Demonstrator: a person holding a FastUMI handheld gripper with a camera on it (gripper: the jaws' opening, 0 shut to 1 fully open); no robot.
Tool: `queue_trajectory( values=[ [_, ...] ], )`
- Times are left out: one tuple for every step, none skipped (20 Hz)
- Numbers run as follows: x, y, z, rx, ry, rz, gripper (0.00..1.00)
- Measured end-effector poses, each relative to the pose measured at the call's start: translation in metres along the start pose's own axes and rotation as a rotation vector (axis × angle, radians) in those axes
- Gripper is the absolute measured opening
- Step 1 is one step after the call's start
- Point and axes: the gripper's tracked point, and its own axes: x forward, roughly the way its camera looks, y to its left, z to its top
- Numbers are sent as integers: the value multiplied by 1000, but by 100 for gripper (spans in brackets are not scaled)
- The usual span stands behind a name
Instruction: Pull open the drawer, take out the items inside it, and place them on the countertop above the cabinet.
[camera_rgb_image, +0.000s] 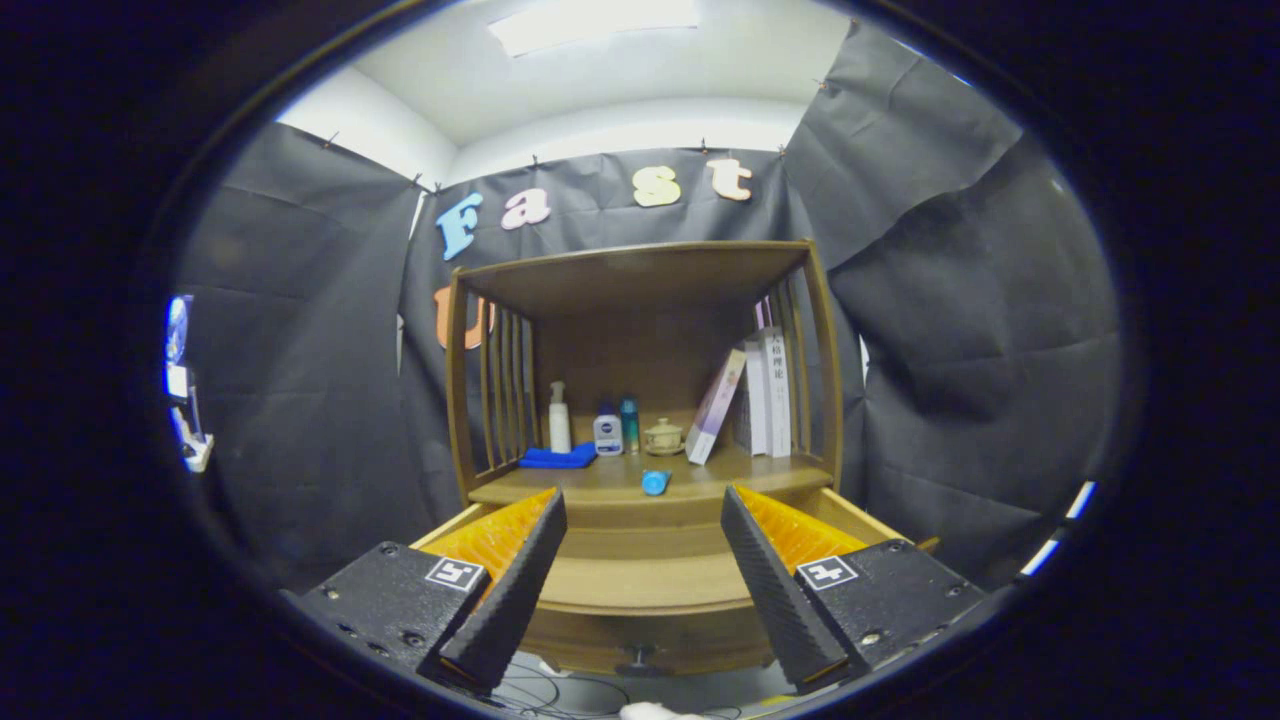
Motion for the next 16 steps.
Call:
queue_trajectory(
  values=[
    [-2,0,-9,-6,6,-2,99],
    [-5,-1,-17,-8,11,-6,99],
    [-7,-1,-26,-6,18,-7,99],
    [-10,-2,-37,-3,29,-11,99],
    [-13,-5,-47,0,42,-15,99],
    [-13,-7,-59,0,68,-25,98],
    [-15,-10,-73,-1,97,-33,99],
    [-14,-10,-82,1,115,-35,99],
    [-14,-12,-87,0,129,-41,99],
    [-13,-13,-95,-4,142,-49,99],
    [-11,-12,-103,-4,155,-52,99],
    [-6,-9,-110,-5,163,-50,99],
    [-3,-8,-118,-9,180,-49,99],
    [1,-7,-126,-16,196,-50,99],
    [6,-8,-134,-24,206,-54,99],
    [9,-9,-142,-29,222,-60,99]
  ],
)
